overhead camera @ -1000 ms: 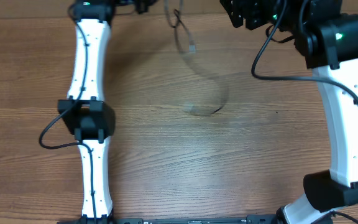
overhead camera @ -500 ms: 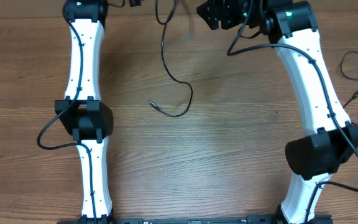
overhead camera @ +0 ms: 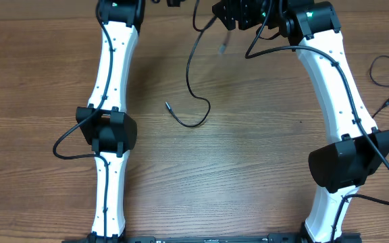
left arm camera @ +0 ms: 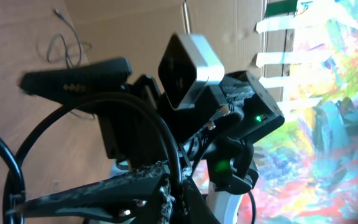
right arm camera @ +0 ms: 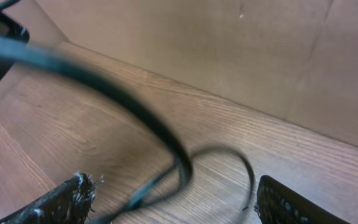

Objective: Untangle cables

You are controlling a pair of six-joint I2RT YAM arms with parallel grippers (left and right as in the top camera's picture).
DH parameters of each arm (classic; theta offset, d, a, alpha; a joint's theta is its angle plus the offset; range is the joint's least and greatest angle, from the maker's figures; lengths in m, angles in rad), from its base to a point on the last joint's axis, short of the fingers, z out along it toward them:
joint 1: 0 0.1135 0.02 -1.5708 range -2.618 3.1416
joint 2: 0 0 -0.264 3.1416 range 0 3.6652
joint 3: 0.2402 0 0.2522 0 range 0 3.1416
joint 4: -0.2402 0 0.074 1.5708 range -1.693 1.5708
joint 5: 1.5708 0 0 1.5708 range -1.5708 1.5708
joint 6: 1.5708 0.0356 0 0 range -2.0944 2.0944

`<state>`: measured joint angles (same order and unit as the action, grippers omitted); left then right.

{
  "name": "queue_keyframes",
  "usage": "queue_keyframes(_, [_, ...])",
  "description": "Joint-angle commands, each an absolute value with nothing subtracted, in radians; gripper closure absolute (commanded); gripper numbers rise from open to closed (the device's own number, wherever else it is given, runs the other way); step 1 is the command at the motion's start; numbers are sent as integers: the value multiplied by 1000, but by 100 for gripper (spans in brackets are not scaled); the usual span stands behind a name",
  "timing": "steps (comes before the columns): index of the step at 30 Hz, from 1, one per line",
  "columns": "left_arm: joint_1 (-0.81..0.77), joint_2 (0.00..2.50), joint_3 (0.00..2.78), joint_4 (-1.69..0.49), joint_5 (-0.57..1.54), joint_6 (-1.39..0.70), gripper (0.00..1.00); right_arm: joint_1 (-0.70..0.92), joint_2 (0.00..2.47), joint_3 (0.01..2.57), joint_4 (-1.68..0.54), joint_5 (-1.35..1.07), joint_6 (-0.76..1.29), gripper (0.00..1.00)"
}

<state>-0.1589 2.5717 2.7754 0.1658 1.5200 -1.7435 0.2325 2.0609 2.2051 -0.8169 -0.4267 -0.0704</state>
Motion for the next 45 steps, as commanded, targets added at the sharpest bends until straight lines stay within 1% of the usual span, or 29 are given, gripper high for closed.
queue_keyframes(1, [-176, 2573, 2785, 175, 1546, -1797, 96, 235, 2072, 2205, -797, -364, -68, 19])
queue_keyframes(2, [-178, 2573, 2785, 178, 1546, -1804, 96, 235, 2072, 2205, -795, -343, -69, 35])
queue_keyframes(3, [-179, 2573, 2785, 187, 1546, -1812, 96, 235, 2072, 2205, -793, -324, -80, 60])
queue_keyframes(4, [-180, 2573, 2785, 196, 1546, -1819, 96, 233, 2072, 2205, -791, -303, -83, 96])
queue_keyframes(6, [-180, 2573, 2785, 212, 1554, -1836, 96, 226, 2072, 2205, -789, -269, -83, 96])
queue_keyframes(8, [-174, 2573, 2785, 265, 1581, -1901, 96, 205, 2073, 2205, -790, -234, -75, 96])
queue_keyframes(10, [-154, 2572, 2785, 408, 1580, -1996, 96, 165, 2077, 2205, -794, -232, -65, 96])
queue_keyframes(11, [-141, 2570, 2787, 521, 1580, -2087, 96, 135, 2079, 2205, -798, -232, -51, 96])
queue_keyframes(12, [-128, 2564, 2798, 575, 1578, -2087, 96, 102, 2081, 2205, -804, -233, -44, 96])
queue_keyframes(14, [-96, 2534, 2830, 582, 1579, -2087, 96, 34, 2083, 2205, -818, -234, -22, 96])
queue_keyframes(17, [-39, 2470, 2867, 527, 1579, -2086, 96, -82, 2086, 2205, -842, -236, -22, 96])
queue_keyframes(22, [52, 2381, 2870, 524, 1580, -2084, 96, -239, 2086, 2205, -880, -265, -23, 96])
queue_keyframes(27, [54, 2381, 2862, 524, 1580, -2062, 96, -274, 2086, 2205, -920, -380, -22, 96])
queue_keyframes(31, [-26, 2412, 2849, 524, 1580, -1947, 96, -223, 2085, 2205, -924, -390, -23, 96])
queue_keyframes(34, [-85, 2444, 2846, 512, 1573, -1820, 96, -165, 2085, 2206, -923, -390, -23, 96])
queue_keyframes(37, [-126, 2480, 2846, 443, 1473, -1687, 96, -107, 2085, 2206, -923, -390, -23, 96])
queue_keyframes(39, [-127, 2492, 2844, 380, 1308, -1543, 96, -74, 2085, 2206, -923, -385, -31, 96])
queue_keyframes(41, [-127, 2492, 2844, 308, 1109, -1310, 96, -42, 2083, 2207, -923, -355, -31, 96])
queue_keyframes(45, [-144, 2491, 2844, 82, 608, -930, 96, 6, 2076, 2208, -919, -303, -34, 96])
